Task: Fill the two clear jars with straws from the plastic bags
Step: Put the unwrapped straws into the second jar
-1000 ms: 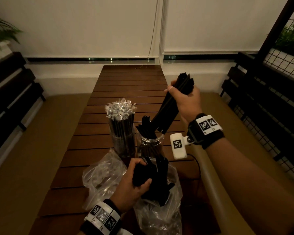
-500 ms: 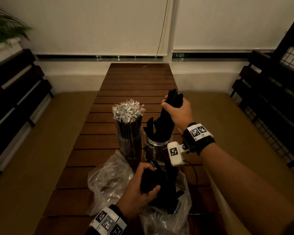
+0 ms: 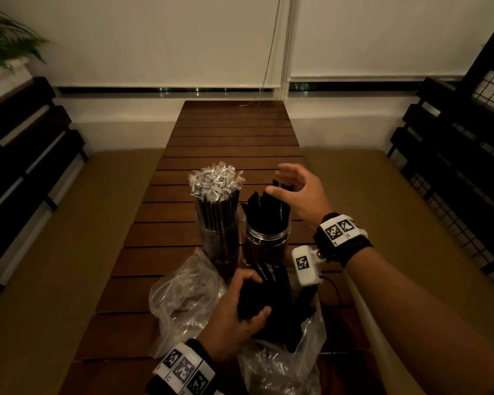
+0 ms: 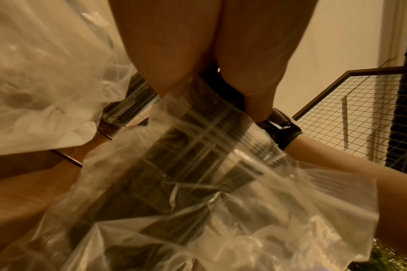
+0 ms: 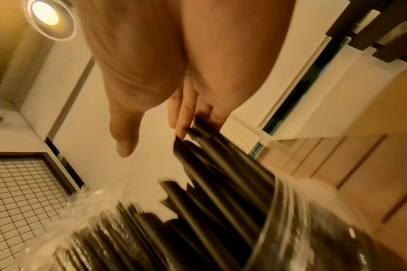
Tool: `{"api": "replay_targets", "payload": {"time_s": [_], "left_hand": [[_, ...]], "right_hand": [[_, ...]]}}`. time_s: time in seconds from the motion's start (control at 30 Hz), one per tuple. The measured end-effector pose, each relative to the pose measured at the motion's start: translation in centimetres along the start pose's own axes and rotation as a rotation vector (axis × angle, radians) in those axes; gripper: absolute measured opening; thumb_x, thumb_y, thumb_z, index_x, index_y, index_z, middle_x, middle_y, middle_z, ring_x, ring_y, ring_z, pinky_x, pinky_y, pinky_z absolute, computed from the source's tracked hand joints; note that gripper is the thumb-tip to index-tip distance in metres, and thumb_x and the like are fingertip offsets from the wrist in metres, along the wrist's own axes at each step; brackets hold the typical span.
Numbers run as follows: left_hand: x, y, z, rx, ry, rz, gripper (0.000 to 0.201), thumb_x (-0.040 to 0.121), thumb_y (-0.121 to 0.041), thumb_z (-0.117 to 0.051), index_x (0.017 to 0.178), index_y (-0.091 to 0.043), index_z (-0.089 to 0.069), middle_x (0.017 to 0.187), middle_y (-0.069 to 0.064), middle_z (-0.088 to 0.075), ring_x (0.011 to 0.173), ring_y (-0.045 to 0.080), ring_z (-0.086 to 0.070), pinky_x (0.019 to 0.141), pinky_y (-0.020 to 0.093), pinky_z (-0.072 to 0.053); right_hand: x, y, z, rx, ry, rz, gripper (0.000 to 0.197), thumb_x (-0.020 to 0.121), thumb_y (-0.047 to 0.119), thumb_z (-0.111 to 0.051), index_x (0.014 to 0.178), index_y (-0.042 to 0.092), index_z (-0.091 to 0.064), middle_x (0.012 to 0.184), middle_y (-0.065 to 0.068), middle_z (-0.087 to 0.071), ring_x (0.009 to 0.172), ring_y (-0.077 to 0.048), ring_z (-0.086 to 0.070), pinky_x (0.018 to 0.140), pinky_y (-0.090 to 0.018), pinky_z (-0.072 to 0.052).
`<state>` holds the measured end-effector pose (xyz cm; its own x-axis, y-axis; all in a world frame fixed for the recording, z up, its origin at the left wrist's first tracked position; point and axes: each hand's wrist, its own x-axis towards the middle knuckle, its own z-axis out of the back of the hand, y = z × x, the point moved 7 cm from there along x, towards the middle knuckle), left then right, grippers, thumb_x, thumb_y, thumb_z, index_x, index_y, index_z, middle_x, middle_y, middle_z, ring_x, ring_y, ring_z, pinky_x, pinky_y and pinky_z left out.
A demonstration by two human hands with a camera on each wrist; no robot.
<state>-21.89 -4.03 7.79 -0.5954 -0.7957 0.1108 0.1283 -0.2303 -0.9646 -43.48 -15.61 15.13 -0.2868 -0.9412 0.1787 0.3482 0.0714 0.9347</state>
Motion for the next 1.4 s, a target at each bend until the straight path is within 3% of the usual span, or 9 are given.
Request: {"api": "replay_targets", "payload": {"time_s": [0.23, 0.37, 0.47, 0.57, 0.73, 0.9, 1.0, 1.17, 1.4], "left_hand": [[0.0, 0.0, 0.0, -0.006, 0.015, 0.003, 0.043, 0.085, -0.006, -0.068, 0.109, -0.03, -0.041, 0.09, -0.005, -0.056, 0.075, 0.001, -0.059, 0.063, 0.02, -0.052], [-0.2, 0.2, -0.2, -0.034, 0.004, 0.015, 0.044, 0.085, -0.006, -0.068, 0.113, -0.026, -0.041, 0.094, -0.003, -0.056, 0.079, 0.004, -0.06, 0.065, 0.026, -0.055], [-0.2, 0.1, -0.4, -0.059, -0.011, -0.002, 0.042, 0.085, 0.0, -0.067, 0.113, -0.018, -0.043, 0.094, -0.004, -0.055, 0.079, -0.001, -0.06, 0.064, 0.019, -0.052], [-0.3, 0.1, -0.9, -0.065, 0.002, -0.032, 0.041, 0.081, -0.017, -0.069, 0.112, -0.024, -0.043, 0.094, -0.015, -0.055, 0.082, -0.001, -0.058, 0.068, 0.016, -0.051], [-0.5, 0.0, -1.3, -0.052, 0.003, -0.045, 0.041, 0.075, -0.033, -0.068, 0.109, -0.034, -0.043, 0.095, -0.018, -0.057, 0.083, 0.004, -0.061, 0.068, 0.022, -0.054], [-0.7, 0.0, -1.4, -0.05, -0.013, -0.051, 0.039, 0.075, -0.032, -0.067, 0.107, -0.034, -0.044, 0.097, -0.02, -0.057, 0.087, 0.003, -0.061, 0.071, 0.019, -0.053], [-0.9, 0.1, -1.4, -0.049, -0.023, -0.019, 0.045, 0.077, -0.028, -0.07, 0.112, -0.035, -0.042, 0.103, -0.015, -0.058, 0.096, 0.011, -0.064, 0.078, 0.031, -0.058], [-1.0, 0.8, -1.5, -0.103, -0.043, 0.034, 0.064, 0.081, -0.009, -0.072, 0.125, -0.037, -0.036, 0.123, -0.003, -0.055, 0.11, 0.009, -0.063, 0.091, 0.038, -0.057], [-1.4, 1.9, -1.1, -0.082, -0.072, 0.058, 0.072, 0.073, -0.031, -0.081, 0.128, -0.041, -0.037, 0.129, -0.005, -0.05, 0.118, 0.013, -0.059, 0.094, 0.045, -0.055]], "right_hand": [[-5.5, 2.5, 7.4, -0.047, -0.168, -0.013, 0.038, 0.091, 0.037, -0.065, 0.126, 0.021, -0.062, 0.117, 0.017, -0.064, 0.107, 0.012, -0.058, 0.094, -0.017, -0.046], [-13.4, 0.6, 7.1, -0.1, 0.013, -0.078, 0.073, 0.074, 0.074, -0.063, 0.134, 0.034, -0.055, 0.132, 0.023, -0.058, 0.116, 0.016, -0.054, 0.105, -0.024, -0.044], [-18.9, -1.4, 4.2, -0.252, 0.217, -0.121, 0.116, 0.048, 0.096, -0.059, 0.149, 0.051, -0.026, 0.158, 0.022, -0.031, 0.143, 0.004, -0.031, 0.114, -0.033, -0.029], [-21.8, -2.1, 0.9, -0.261, 0.345, -0.126, 0.136, 0.043, 0.084, -0.076, 0.152, 0.052, -0.002, 0.163, 0.024, -0.01, 0.149, 0.004, -0.013, 0.119, -0.027, -0.019], [-22.8, -4.4, -0.6, -0.179, 0.238, -0.148, 0.144, 0.047, 0.058, -0.093, 0.152, 0.052, 0.006, 0.154, 0.039, -0.014, 0.14, 0.021, -0.018, 0.116, -0.019, -0.024], [-23.7, -5.6, -1.3, -0.133, 0.199, -0.169, 0.14, 0.049, 0.056, -0.094, 0.152, 0.052, 0.001, 0.141, 0.05, -0.028, 0.133, 0.024, -0.029, 0.103, 0.0, -0.027], [-24.1, -5.9, -2.0, -0.149, 0.211, -0.155, 0.132, 0.052, 0.056, -0.093, 0.147, 0.056, 0.0, 0.141, 0.047, -0.032, 0.131, 0.025, -0.031, 0.099, 0.005, -0.026], [-24.4, -7.7, -2.8, -0.205, 0.19, -0.171, 0.109, 0.052, 0.066, -0.088, 0.138, 0.06, -0.022, 0.14, 0.045, -0.028, 0.133, 0.018, -0.033, 0.112, -0.015, -0.033], [-25.1, -10.4, -3.7, -0.298, 0.15, -0.218, 0.075, 0.071, 0.052, -0.082, 0.134, 0.043, -0.043, 0.134, 0.026, -0.041, 0.128, 0.0, -0.045, 0.111, -0.029, -0.043]]}}
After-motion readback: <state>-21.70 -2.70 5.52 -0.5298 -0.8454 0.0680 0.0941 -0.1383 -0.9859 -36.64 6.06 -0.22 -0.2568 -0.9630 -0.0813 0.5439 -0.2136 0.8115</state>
